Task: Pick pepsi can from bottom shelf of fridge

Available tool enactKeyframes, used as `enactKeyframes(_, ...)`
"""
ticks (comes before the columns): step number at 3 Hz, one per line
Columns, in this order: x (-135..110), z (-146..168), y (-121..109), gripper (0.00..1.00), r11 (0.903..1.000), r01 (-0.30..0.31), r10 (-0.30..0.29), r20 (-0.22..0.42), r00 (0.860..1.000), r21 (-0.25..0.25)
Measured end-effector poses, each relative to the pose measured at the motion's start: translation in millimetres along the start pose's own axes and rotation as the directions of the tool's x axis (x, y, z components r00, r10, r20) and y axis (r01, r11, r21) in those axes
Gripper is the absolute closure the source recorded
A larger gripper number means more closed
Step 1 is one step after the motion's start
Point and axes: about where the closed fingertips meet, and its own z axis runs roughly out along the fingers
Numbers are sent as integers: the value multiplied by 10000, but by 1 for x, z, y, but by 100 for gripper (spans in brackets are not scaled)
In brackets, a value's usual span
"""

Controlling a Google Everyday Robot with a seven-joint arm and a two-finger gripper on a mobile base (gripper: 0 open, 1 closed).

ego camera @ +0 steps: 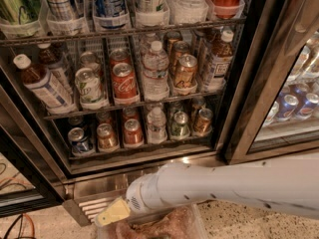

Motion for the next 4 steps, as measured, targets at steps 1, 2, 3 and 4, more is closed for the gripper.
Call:
enactKeyframes(1,-3,24,-12,0,9967,-436,417,294,9987,683)
enactKeyframes(2,-23,35,-25,0,9927,-312,228,733,9971,1167)
enactKeyframes(3,-26,37,-24,0,9930,-232,144,757,9970,1161)
enactKeyframes(4,-32,52,-25,0,9907,-479,327,1191,9923,1274)
